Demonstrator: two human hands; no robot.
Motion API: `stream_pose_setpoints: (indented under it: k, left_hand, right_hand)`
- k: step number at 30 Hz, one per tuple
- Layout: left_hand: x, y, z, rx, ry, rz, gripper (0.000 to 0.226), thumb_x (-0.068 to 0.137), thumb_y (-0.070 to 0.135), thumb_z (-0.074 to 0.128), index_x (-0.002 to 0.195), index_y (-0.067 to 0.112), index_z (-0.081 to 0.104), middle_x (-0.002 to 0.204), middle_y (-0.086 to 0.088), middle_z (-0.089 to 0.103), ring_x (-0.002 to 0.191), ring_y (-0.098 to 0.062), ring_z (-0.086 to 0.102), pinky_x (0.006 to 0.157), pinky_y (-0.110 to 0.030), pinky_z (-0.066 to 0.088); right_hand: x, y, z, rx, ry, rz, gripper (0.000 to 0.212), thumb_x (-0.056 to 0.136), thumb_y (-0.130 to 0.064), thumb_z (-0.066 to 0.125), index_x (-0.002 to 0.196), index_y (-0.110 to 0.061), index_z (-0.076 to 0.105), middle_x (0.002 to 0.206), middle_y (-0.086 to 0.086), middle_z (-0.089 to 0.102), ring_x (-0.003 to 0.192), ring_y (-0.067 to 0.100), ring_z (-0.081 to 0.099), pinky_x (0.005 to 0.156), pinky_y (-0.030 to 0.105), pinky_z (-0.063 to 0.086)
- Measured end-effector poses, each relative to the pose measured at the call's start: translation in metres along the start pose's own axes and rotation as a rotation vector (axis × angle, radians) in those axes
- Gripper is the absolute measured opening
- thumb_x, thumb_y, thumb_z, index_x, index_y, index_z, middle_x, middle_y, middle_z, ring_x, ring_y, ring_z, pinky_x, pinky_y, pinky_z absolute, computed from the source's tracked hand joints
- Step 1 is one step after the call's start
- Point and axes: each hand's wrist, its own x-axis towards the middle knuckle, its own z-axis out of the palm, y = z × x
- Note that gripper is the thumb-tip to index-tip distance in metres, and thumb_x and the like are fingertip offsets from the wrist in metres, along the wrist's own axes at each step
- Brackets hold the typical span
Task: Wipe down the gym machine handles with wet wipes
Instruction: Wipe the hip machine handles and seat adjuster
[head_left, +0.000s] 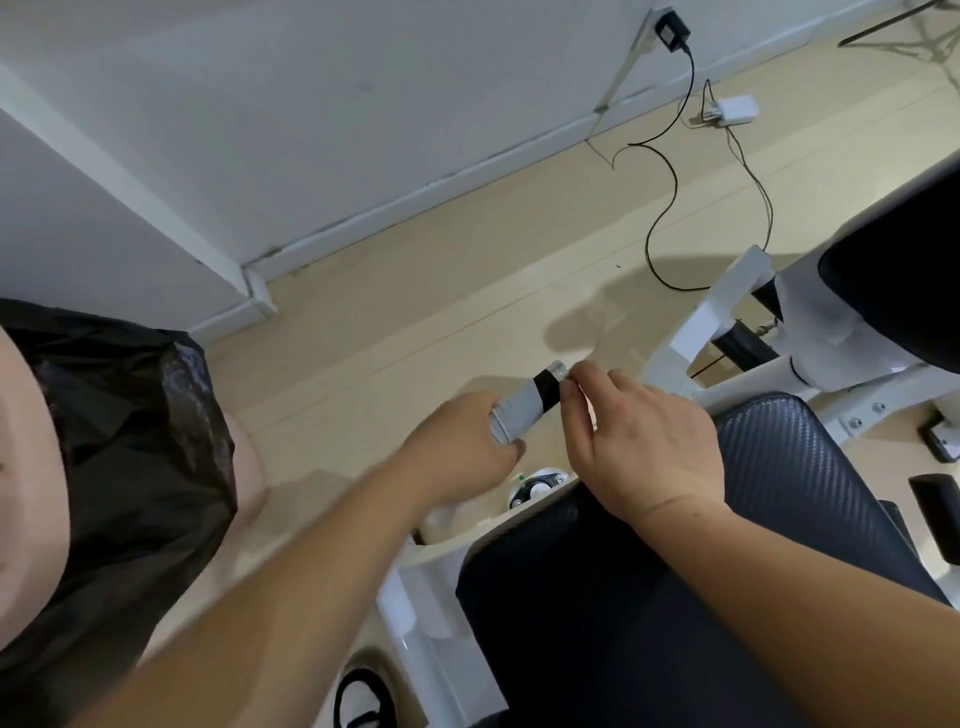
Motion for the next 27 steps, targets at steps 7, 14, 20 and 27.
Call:
stream_pose_setpoints:
  k: [7,14,20,27]
  left_hand:
    - [-0.006,-0.002,0.015,0.219,0.248,0.055,0.023,0.094,0.026,0.055,0.088,0.023,0.033,0.078,0.003,0.059,0.066,-0.027,0.053,0.056,-0.034,0.041]
    - [0.017,-0.013,-0.03,-0.661,-0.775,-0.118,0.04,0.097,0.016,0.07,0.063,0.019,0.048,0.05,0.0,0.043,0.04,-0.012,0.037,0.045,-0.022,0.034]
    - [-0.02,-0.004,0.023,0.289,0.297,0.018,0.024,0.082,0.024,0.075,0.09,0.023,0.052,0.072,0.004,0.059,0.056,-0.024,0.053,0.05,-0.029,0.029]
    - [0.002,-0.011,0.001,-0.005,-0.027,0.076,0.026,0.094,0.028,0.061,0.084,0.022,0.039,0.071,0.006,0.053,0.058,-0.02,0.053,0.055,-0.03,0.044]
  right_hand:
    - [0.002,0.0,-0.002,-0.015,-0.035,0.004,0.03,0.107,-0.05,0.025,0.101,-0.03,0.047,0.068,-0.005,0.048,0.058,0.026,0.049,0.052,0.034,0.025]
    - [0.002,-0.001,0.001,-0.02,-0.036,0.023,0.033,0.106,-0.048,0.024,0.102,-0.029,0.05,0.075,-0.006,0.059,0.066,0.026,0.06,0.056,0.036,0.029]
    - [0.002,0.0,0.005,-0.047,-0.022,0.035,0.042,0.104,-0.049,0.024,0.083,-0.024,0.051,0.067,-0.006,0.057,0.061,0.026,0.057,0.059,0.037,0.03]
    - [0.004,-0.001,0.006,-0.038,-0.003,0.018,0.041,0.103,-0.048,0.026,0.077,-0.025,0.047,0.062,-0.006,0.054,0.057,0.026,0.054,0.056,0.034,0.025]
